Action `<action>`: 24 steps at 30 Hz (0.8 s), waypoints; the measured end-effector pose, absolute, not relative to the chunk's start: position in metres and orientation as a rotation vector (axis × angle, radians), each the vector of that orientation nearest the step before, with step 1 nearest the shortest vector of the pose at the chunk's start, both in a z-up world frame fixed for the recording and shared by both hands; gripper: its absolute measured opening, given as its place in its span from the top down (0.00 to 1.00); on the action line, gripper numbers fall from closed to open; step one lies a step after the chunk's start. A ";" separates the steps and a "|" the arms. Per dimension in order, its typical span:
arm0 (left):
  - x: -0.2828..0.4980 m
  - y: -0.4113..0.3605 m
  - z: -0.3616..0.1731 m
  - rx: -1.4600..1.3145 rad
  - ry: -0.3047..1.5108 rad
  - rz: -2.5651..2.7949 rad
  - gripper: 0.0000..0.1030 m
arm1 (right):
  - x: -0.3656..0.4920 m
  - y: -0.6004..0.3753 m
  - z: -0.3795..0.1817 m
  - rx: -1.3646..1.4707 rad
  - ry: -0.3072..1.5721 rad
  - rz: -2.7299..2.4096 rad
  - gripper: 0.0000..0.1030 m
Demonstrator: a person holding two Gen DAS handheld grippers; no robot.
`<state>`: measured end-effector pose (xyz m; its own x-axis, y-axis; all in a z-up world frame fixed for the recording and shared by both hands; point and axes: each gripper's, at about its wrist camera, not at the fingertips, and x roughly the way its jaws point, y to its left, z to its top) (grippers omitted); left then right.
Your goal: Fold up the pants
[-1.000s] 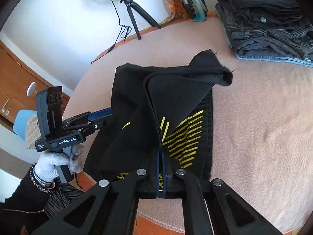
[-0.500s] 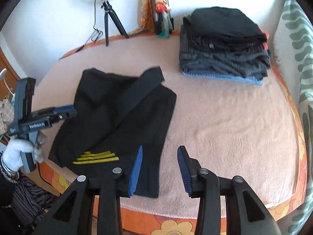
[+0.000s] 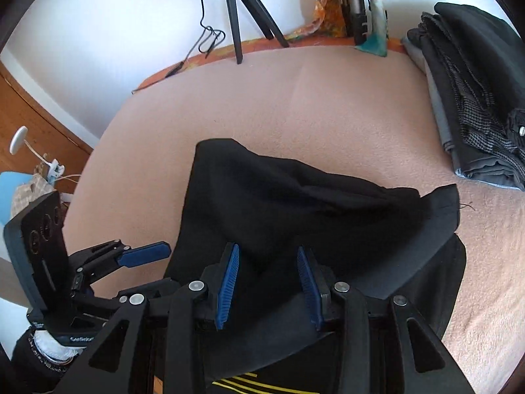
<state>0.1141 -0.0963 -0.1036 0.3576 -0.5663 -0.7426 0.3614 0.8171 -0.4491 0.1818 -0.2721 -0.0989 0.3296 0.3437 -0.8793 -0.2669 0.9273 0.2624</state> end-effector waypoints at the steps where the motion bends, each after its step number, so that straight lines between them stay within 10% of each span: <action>1: 0.113 -0.097 -0.105 -0.217 1.047 -0.607 0.50 | 0.185 -0.266 -0.103 0.040 1.184 0.377 0.61; 6: 0.112 -0.099 -0.104 -0.204 1.041 -0.608 0.50 | 0.182 -0.232 -0.119 -0.233 1.208 0.304 0.65; 9: 0.112 -0.100 -0.104 -0.196 1.040 -0.608 0.50 | 0.168 -0.221 -0.119 -0.422 1.204 0.306 0.96; 12: 0.112 -0.099 -0.104 -0.197 1.040 -0.610 0.50 | 0.150 -0.233 -0.112 -0.504 1.204 0.305 0.99; 17: 0.111 -0.100 -0.105 -0.191 1.039 -0.607 0.50 | 0.129 -0.296 -0.091 -0.318 1.212 0.259 0.94; 19: 0.111 -0.100 -0.105 -0.188 1.039 -0.606 0.50 | 0.118 -0.324 -0.087 -0.262 1.217 0.204 0.69; 24: 0.113 -0.101 -0.106 -0.187 1.038 -0.606 0.50 | 0.096 -0.349 -0.063 -0.145 1.120 0.176 0.68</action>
